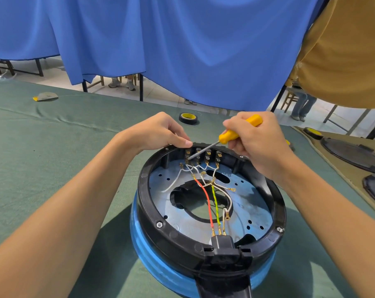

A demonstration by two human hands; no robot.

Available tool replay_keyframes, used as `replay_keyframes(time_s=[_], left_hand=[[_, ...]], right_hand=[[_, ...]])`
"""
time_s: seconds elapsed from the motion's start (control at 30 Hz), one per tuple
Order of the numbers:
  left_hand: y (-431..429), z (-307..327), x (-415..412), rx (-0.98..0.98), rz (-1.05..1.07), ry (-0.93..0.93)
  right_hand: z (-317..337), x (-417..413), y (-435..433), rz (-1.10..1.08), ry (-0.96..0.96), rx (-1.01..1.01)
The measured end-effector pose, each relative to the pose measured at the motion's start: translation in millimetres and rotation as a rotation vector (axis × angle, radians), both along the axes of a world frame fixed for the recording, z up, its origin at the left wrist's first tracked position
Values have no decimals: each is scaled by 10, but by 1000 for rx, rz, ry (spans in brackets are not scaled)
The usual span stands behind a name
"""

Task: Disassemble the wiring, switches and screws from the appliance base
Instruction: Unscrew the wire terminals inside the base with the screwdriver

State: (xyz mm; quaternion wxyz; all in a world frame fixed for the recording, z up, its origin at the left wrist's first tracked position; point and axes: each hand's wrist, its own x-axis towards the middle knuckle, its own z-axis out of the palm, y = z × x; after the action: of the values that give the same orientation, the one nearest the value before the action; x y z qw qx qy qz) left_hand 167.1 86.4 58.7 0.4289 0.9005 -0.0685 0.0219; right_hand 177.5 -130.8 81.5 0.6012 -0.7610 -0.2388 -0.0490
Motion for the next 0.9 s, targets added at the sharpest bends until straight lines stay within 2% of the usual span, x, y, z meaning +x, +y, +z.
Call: replay_keyframes(time_s=[0.07, 0.13, 0.27, 0.37, 0.4, 0.47, 0.53, 0.6, 0.7, 0.9], left_hand=[[-1, 6, -1, 5, -4, -1], [-8, 18, -3, 19, -12, 4], [-18, 39, -9, 40, -13, 9], [-44, 19, 7, 49, -8, -7], [-62, 3, 15, 54, -5, -22], [-119, -26, 23, 57, -12, -67], [-182, -43, 25, 49, -29, -107], [-229, -44, 26, 90, -40, -136], [-245, -47, 24, 118, -42, -150], [-230, -71, 31, 90, -49, -138]], right_hand=[[86, -10, -35, -32, 1, 89], [190, -48, -85, -51, -64, 69], [441, -223, -165, -4, -354, -225], [627, -366, -169, 113, -507, -322], [656, -386, -150, 150, -513, -374], [622, -376, -82, 186, -486, -607], [450, -327, 6, 150, -455, -901], [213, -282, 83, 102, -424, -1079], [-79, -212, 164, 68, -354, -1131], [-180, -196, 230, -11, -331, -1039]])
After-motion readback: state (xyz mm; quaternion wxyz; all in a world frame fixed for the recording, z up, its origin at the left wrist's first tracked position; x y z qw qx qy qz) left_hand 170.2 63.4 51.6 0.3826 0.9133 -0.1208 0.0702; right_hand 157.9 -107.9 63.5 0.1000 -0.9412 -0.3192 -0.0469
